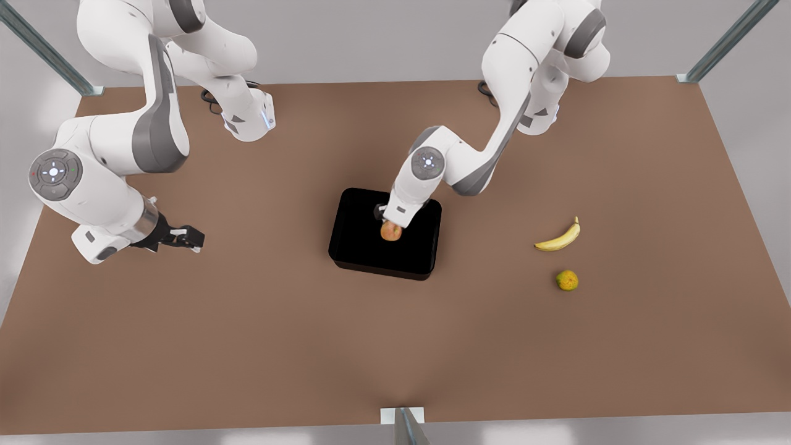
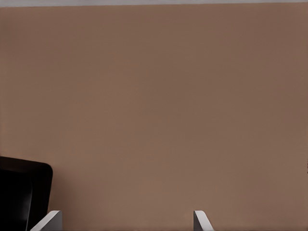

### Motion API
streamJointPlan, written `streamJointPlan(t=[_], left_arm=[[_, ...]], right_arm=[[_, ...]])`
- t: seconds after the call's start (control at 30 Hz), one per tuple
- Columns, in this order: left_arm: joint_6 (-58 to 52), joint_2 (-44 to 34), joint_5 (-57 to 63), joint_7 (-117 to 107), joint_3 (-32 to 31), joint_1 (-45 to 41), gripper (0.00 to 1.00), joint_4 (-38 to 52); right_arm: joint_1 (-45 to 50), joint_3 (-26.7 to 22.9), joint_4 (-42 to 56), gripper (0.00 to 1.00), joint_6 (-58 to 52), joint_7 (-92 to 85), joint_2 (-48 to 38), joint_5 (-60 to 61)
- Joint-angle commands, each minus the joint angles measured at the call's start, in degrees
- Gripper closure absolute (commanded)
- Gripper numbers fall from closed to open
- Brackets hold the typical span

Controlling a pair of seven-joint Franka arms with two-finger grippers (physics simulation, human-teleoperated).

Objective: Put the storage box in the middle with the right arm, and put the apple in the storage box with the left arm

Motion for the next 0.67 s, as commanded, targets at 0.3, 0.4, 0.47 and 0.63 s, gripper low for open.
streamJointPlan(t=[0.3,0.4,0.47,0.63], left_arm=[[-20.31,-15.86,10.47,32.36,-0.09,28.69,0.00,-0.88],[-28.15,-20.43,12.06,50.22,9.40,35.82,0.00,0.61],[-30.52,-21.05,12.15,51.98,9.49,40.74,0.00,1.84],[-33.25,-20.87,14.44,56.38,9.49,43.56,0.00,4.13]], right_arm=[[-0.29,0.09,0.01,0.00,0.35,0.00,0.39,0.09],[-0.11,0.26,0.10,0.00,0.35,0.00,0.04,0.09],[-0.20,0.35,0.97,0.00,0.00,0.00,-0.23,0.17],[-0.03,0.18,2.48,0.00,0.35,0.00,0.30,0.00]])
